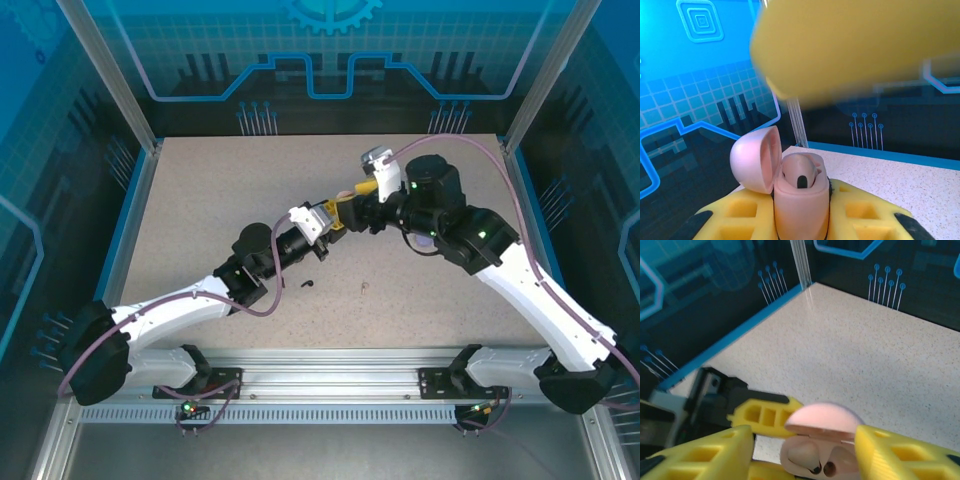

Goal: Insert the wireless bluetooth earbuds into the charging case

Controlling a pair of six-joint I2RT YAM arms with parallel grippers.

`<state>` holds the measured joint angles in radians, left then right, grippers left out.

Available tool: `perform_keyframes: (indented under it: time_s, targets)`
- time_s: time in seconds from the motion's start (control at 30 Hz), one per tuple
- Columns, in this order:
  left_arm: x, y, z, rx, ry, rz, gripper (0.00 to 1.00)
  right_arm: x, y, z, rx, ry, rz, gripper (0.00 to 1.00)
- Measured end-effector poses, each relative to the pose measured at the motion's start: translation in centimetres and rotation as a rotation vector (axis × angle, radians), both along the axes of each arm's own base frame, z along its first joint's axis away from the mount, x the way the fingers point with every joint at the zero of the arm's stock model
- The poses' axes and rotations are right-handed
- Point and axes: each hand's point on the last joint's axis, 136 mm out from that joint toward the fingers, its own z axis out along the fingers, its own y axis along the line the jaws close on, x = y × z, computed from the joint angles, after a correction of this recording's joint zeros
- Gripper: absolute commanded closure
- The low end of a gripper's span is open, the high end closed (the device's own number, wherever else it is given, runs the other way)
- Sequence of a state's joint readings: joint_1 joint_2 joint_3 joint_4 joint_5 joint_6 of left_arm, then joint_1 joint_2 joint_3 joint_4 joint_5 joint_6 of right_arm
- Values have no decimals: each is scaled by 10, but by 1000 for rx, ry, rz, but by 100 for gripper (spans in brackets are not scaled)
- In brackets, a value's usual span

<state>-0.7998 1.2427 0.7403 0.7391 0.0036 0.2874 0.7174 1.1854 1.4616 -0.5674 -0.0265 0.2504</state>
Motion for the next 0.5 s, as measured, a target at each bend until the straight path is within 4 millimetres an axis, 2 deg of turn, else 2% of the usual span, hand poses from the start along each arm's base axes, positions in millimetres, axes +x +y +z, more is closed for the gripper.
perform_keyframes:
  time_s: [0.13,0.2,0.3,0.4,0.43,0.5]
  targets:
    - [0,0,0,-1,-1,0,100,-4,-22,25,81,-15,-72,31]
    - [0,0,1,-2,-2,1,100,-4,-40,36,123,-19,-140,30]
    - [0,1,1,-5,-4,4,100,-2,-69,40,162,9,-268,29]
    - [2,2,2,-7,-4,16,100,7,-95,17,166,86,-406,29]
    - [2,2,2,-8,-4,20,100,10,-101,4,155,121,-445,29]
    - [4,4,3,-11,-5,34,100,17,-108,-41,108,226,-521,30]
